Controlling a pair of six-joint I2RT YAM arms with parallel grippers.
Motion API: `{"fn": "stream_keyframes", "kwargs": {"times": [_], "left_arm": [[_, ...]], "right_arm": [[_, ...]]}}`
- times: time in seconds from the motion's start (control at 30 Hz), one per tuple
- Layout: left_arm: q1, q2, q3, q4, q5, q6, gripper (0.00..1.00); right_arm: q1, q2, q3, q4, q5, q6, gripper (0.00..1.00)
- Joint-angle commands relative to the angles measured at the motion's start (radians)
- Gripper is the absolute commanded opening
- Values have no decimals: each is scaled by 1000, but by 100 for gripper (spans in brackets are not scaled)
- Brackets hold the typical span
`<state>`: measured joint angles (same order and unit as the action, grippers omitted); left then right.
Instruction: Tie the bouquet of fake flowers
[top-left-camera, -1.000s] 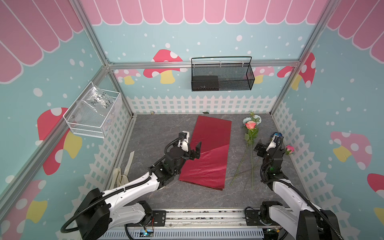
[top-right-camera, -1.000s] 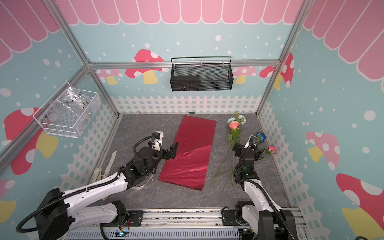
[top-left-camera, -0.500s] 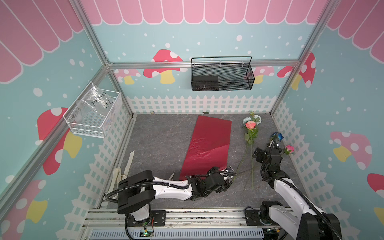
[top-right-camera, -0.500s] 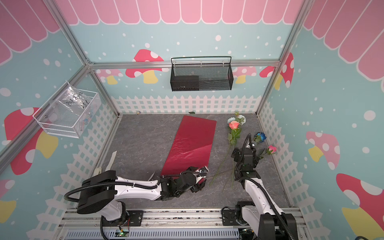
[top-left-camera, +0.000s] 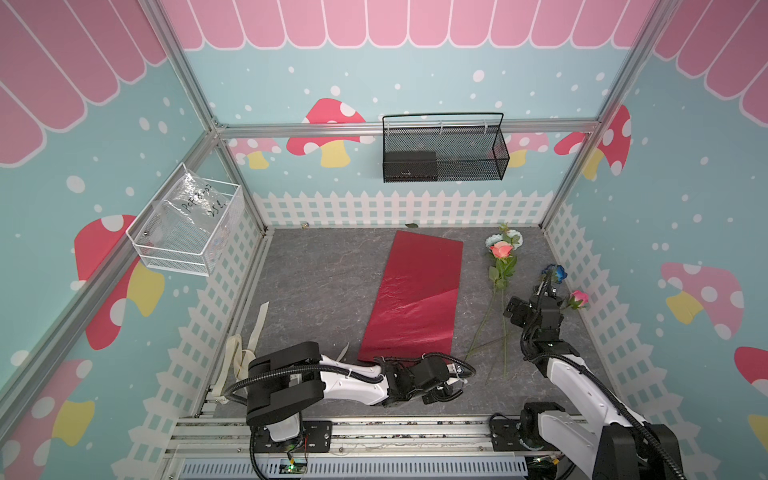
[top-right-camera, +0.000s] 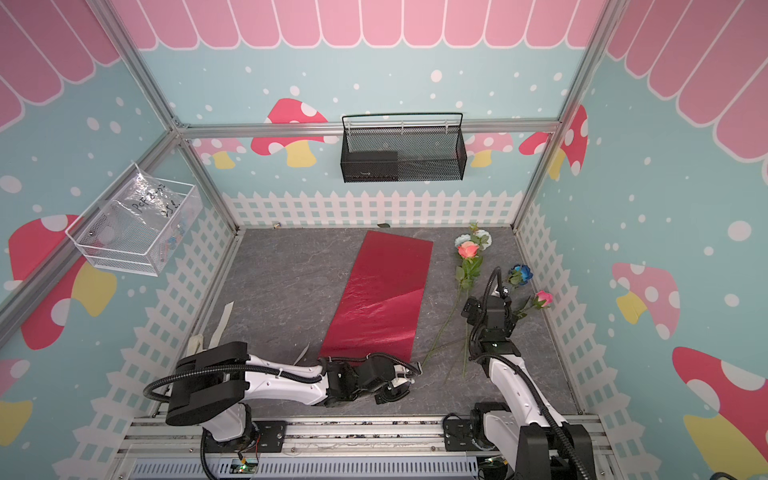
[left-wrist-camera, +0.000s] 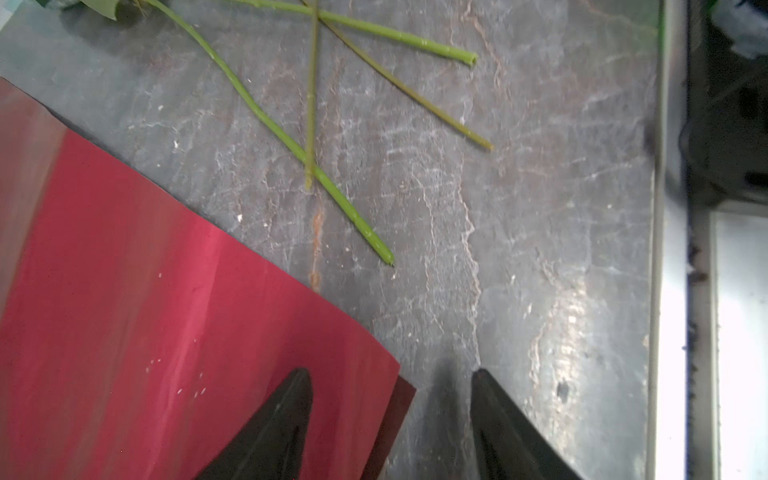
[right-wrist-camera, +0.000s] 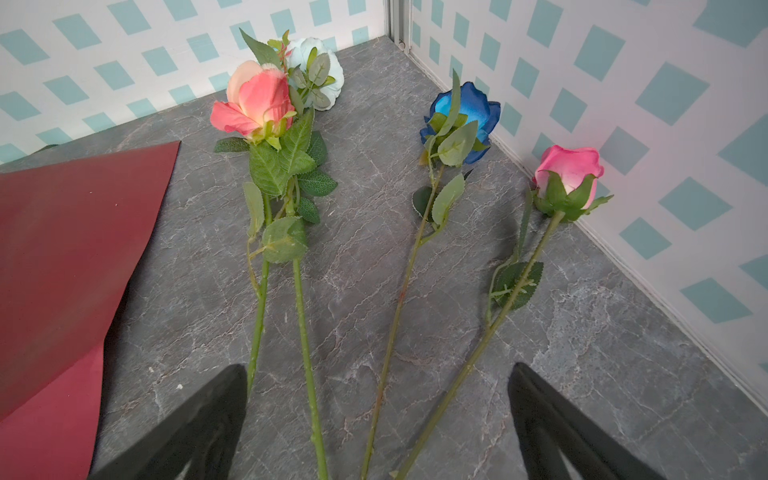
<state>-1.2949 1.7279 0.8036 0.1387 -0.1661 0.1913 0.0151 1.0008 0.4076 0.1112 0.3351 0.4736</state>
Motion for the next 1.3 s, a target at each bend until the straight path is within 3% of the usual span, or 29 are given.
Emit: {"fn": "stream_keyframes", "kwargs": {"times": [0.0,0.17,0.3,0.4,0.5,0.53,0.63,0.77,0.97,1.13,1.27], "left_arm": [[-4,16,18,-10,-42,39,59],[-4,35,20,41,-96,33,57],[-4,57,35,40,-124,33,44],[-3,70,48,26,-128,34,28],[-1,70,54,11,-135,31,4],[-1,66,57,6,-136,27,0],[-1,41,62,0,-148,18,0],[14,-43,47,39,-250,-32,0],[116,-238,3,95,-302,-194,0],[232,-385,-72,178,-339,-380,0],[343,-504,-187,267,-340,-580,0]], "right_arm": [[6,-10,17,-16,-7,16,99],[7,-5,20,-13,-13,13,99],[6,0,20,-9,-12,12,100],[6,4,20,-9,-4,13,99],[6,6,23,-7,-6,13,99],[7,7,23,-6,-7,14,99],[7,3,28,-6,-15,12,100],[6,-18,35,-12,-54,-2,100],[10,-54,59,-41,-151,-16,100],[56,-53,81,-58,-264,-21,99],[175,-11,110,-69,-276,-29,98]]}}
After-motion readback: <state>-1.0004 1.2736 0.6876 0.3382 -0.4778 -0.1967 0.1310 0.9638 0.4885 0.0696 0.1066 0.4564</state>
